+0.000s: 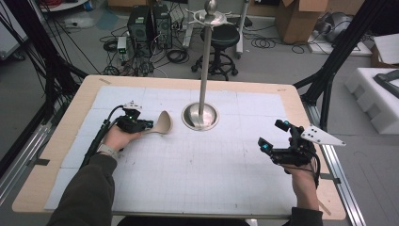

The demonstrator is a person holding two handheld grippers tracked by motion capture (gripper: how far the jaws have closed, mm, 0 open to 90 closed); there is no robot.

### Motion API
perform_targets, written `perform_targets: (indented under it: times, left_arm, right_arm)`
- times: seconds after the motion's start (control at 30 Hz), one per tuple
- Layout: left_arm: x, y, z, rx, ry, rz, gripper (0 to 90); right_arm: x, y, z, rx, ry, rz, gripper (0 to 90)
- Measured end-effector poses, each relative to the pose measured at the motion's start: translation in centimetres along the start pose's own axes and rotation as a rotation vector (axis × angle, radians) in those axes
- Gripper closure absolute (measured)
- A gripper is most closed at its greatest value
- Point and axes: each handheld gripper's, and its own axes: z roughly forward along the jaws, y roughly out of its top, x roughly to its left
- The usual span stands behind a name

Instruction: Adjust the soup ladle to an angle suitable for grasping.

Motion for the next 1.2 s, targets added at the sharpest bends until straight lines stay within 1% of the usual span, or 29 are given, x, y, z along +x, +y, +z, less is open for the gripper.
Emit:
perform_targets:
  times: [0.03, 0.1, 0.17, 0.2, 0.23, 0.27, 0.33, 0.4, 0.47, 0.6, 0.77, 0.83, 0.93, 0.97, 1.0, 1.07, 1.1, 1.2]
  left_arm:
    - [0.0, 0.0, 0.1, 0.002, -0.003, -0.005, 89.8]
    - [0.0, -0.1, 0.2, 0.001, 0.004, -0.013, 89.8]
    - [0.1, -0.1, 0.3, 0.005, 0.004, -0.031, 89.8]
    - [0.0, -0.2, 0.4, 0.014, 0.006, -0.034, 89.8]
    - [0.0, -0.2, 0.4, 0.012, 0.002, -0.030, 89.8]
    - [0.0, -0.3, 0.4, 0.011, -0.001, -0.038, 89.8]
    - [-0.1, -0.3, 0.4, 0.016, -0.004, -0.040, 89.9]
    - [-0.3, -0.3, 0.3, 0.025, -0.002, -0.030, 89.9]
    - [-0.4, -0.3, 0.3, 0.033, -0.009, -0.024, 89.9]
    - [-0.9, -0.4, 0.1, 0.040, -0.019, -0.025, 89.9]
    - [-1.8, -0.5, -0.2, 0.065, -0.030, 0.013, 90.0]
    - [-2.1, -0.7, -0.4, 0.063, -0.038, 0.021, 89.9]
    - [-2.2, -1.3, -0.5, 0.036, -0.065, -0.009, 89.9]
    - [-2.3, -1.5, -0.6, 0.033, -0.066, -0.009, 90.0]
    - [-2.4, -1.6, -0.7, 0.035, -0.068, -0.002, 89.9]
    - [-2.9, -1.5, -0.9, 0.056, -0.059, 0.024, 90.0]
    - [-3.2, -1.5, -1.0, 0.066, -0.055, 0.044, 90.0]
    - [-3.8, -1.6, -1.2, 0.083, -0.053, 0.066, 90.0]
  right_arm:
    - [0.0, 0.0, 0.0, 0.003, 0.002, -0.002, 1.1]
    - [-0.1, 0.0, -0.2, 0.000, -0.004, 0.000, 1.2]
    - [-0.2, 0.0, -0.2, 0.000, -0.006, 0.006, 1.1]
    - [-0.2, 0.0, -0.3, -0.004, -0.008, 0.005, 1.1]
    - [-0.2, 0.0, -0.3, -0.004, -0.010, 0.004, 1.2]
    - [-0.2, 0.0, -0.3, -0.004, -0.007, 0.006, 1.1]
    - [-0.2, 0.0, -0.3, -0.006, -0.005, 0.002, 1.2]
    - [-0.2, 0.0, -0.3, -0.004, -0.005, -0.001, 1.2]
    - [-0.1, 0.0, -0.2, 0.002, -0.001, 0.000, 1.2]
    - [0.0, 0.0, -0.1, 0.009, 0.004, -0.003, 1.2]
    - [0.0, -0.1, 0.0, 0.013, 0.003, -0.006, 1.2]
    - [0.0, -0.1, 0.1, 0.016, 0.003, -0.007, 1.2]
    - [0.1, -0.2, 0.2, 0.024, 0.007, -0.008, 1.2]
    - [0.1, -0.2, 0.3, 0.024, 0.007, -0.009, 1.2]
    - [0.1, -0.2, 0.3, 0.026, 0.008, -0.006, 1.1]
    - [0.2, -0.2, 0.3, 0.029, 0.009, -0.010, 1.2]
    - [0.2, -0.2, 0.3, 0.031, 0.010, -0.007, 1.1]
    - [0.2, -0.3, 0.4, 0.033, 0.011, -0.009, 1.2]
